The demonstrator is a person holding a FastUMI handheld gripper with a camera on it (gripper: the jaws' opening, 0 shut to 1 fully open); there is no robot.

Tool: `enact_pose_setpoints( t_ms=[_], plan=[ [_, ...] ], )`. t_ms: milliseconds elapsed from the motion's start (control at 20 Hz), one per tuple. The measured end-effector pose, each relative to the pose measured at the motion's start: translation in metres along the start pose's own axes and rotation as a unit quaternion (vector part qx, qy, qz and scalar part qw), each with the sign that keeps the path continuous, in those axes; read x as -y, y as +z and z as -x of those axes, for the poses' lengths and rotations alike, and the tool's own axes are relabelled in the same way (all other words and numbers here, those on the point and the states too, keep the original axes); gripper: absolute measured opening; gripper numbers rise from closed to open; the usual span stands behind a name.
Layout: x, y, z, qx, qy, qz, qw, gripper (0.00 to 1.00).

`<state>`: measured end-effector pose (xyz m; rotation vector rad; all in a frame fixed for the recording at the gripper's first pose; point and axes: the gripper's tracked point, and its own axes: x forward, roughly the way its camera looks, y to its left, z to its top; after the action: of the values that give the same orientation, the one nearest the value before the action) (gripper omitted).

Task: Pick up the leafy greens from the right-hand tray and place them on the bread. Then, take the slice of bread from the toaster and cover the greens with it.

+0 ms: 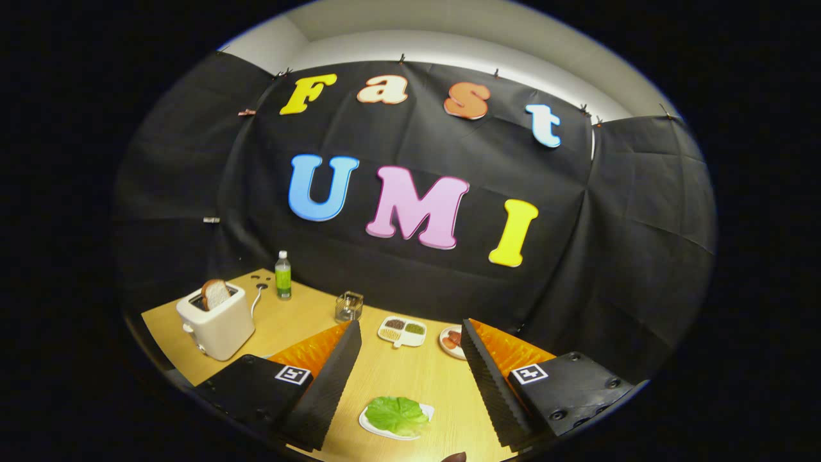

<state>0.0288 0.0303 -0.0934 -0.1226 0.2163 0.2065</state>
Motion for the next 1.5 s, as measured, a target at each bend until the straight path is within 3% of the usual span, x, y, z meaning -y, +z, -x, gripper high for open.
enact_pose_setpoints(
  t_ms=[250, 500, 850, 1050, 1150, 1300, 1450, 1500],
  plan=[
    [-0.004, -0.107, -0.037, -0.131, 0.056, 0.004, 0.990, 0.97],
    [-0.005, -0.212, -0.057, -0.259, 0.090, -0.008, 0.962, 0.96],
    [-0.018, -0.299, -0.088, -0.367, 0.125, -0.009, 0.922, 0.84],
    [-0.016, -0.320, -0.094, -0.400, 0.129, -0.024, 0.907, 0.72],
    [-0.015, -0.320, -0.098, -0.400, 0.130, -0.034, 0.907, 0.73],
    [-0.013, -0.322, -0.098, -0.403, 0.130, -0.036, 0.905, 0.62],
    [-0.014, -0.322, -0.099, -0.393, 0.132, -0.016, 0.910, 0.13],
    [-0.014, -0.324, -0.100, -0.390, 0.132, -0.004, 0.911, 0.11]
  ],
)
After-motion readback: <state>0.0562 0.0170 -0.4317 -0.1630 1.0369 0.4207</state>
